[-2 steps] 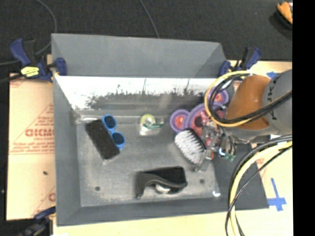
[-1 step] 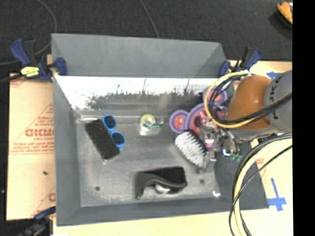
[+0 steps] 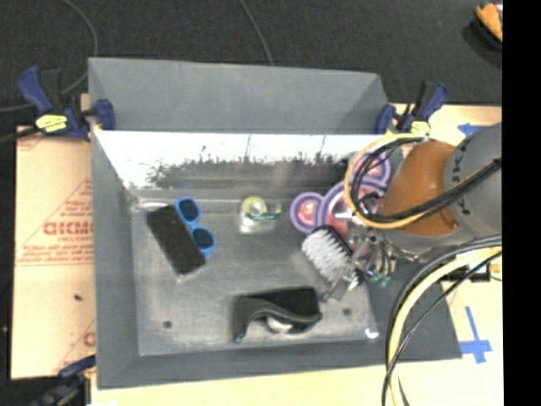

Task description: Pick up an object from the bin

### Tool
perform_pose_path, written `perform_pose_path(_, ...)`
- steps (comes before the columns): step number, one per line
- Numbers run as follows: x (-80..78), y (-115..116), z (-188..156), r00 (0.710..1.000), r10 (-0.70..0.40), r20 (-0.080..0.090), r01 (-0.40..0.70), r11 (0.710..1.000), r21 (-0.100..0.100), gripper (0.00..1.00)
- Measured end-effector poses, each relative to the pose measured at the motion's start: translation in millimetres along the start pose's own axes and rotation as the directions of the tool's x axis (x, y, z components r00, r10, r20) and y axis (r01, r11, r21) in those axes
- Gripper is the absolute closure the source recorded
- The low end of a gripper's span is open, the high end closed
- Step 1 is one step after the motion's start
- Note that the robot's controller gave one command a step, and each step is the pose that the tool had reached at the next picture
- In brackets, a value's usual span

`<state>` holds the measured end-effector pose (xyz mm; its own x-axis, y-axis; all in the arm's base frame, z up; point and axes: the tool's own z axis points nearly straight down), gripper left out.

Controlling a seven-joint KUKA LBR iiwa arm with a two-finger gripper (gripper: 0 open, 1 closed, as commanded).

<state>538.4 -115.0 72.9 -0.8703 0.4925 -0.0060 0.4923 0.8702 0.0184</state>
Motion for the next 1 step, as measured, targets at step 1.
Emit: perform_pose_path(1,-13.7,-10.0,0.1,0.981,-0.196,-0.006,0.196,0.98,0.007,0.0)
